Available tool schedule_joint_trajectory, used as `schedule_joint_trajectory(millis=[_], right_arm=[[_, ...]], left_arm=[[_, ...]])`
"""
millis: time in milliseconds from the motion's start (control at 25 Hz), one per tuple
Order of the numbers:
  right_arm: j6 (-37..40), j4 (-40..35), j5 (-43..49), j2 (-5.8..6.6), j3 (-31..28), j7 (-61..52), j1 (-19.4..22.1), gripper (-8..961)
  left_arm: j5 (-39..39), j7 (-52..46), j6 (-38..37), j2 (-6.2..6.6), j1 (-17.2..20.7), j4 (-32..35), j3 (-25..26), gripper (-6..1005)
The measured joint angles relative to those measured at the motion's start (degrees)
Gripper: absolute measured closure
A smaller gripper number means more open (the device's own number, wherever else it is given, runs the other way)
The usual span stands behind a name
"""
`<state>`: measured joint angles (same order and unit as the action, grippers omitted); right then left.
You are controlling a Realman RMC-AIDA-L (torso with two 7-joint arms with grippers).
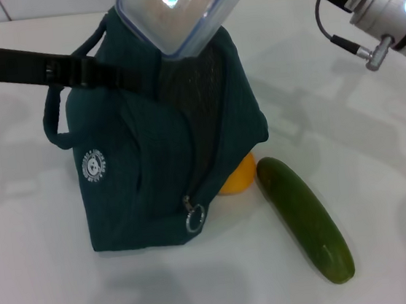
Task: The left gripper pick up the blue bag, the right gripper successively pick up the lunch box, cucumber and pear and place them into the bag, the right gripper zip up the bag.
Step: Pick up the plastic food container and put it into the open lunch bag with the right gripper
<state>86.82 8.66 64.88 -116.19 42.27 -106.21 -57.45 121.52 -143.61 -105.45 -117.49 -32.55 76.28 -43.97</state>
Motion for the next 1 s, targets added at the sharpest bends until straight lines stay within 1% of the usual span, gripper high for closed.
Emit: schedule_joint_trajectory(millis=[160, 400, 760, 1000], right_arm=[[-1.1, 0.1, 0.8, 0.00, 0.0, 0.7, 0.5, 800], [-2.6, 0.2, 1.7, 0.00, 0.0, 1.4, 0.6, 786], [-4.3, 0.7, 3.1, 0.00, -0.5, 2.5, 0.1, 766], [-5.7, 0.9, 4.6, 0.00, -0.8, 2.9, -0.4, 753]], left_arm=[[0.5, 0.0, 0.9, 0.01, 0.1, -0.2, 0.1, 958], [0.4, 0.6, 2.3, 0.45, 0.3, -1.9, 0.1, 958], [0.2, 1.2, 3.7, 0.60, 0.3, -2.6, 0.3, 957], [0.2, 1.9, 3.9, 0.95, -0.1, -4.7, 1.6, 957]])
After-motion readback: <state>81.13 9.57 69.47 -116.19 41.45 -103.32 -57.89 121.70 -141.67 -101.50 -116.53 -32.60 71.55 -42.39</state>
